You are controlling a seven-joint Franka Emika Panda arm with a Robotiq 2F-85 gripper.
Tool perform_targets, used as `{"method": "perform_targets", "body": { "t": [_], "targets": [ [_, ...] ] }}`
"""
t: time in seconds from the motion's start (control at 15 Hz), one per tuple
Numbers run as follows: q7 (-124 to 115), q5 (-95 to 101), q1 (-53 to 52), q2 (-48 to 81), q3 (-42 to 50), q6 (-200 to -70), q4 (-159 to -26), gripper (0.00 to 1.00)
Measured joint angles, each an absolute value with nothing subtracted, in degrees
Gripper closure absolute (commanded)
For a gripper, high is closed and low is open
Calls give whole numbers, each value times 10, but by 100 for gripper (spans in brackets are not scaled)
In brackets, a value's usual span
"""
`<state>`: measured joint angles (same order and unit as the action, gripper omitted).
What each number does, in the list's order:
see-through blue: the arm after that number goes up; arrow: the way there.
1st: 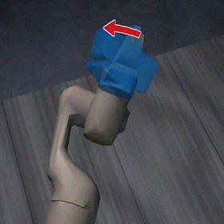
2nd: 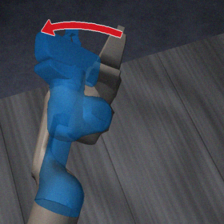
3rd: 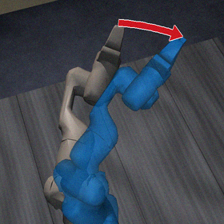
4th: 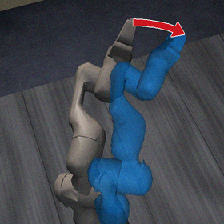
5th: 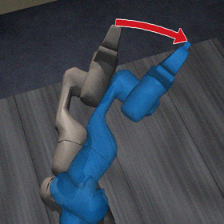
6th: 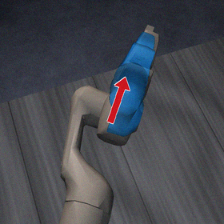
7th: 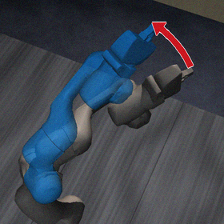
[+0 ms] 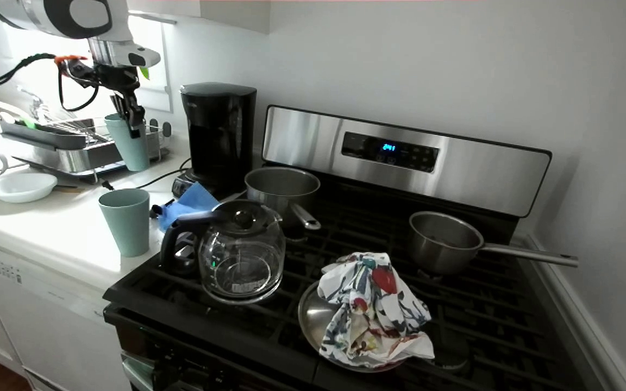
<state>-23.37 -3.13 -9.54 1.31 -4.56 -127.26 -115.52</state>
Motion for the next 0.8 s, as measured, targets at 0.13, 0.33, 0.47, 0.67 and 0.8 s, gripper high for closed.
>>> {"method": "perform_targets", "body": {
  "t": [0.13, 0.33, 0.47, 0.67, 0.8],
  "targets": [
    [-222, -22, -91, -8, -46, -1253, -1157, 98],
    [-195, -4, -77, -45, -45, -1208, -1162, 98],
    [-174, 0, -65, -71, -44, -1190, -1169, 98],
    [-123, -1, -54, -104, -40, -1160, -1170, 98],
    [-105, -2, -50, -118, -37, -1151, -1170, 93]
  ]
}}
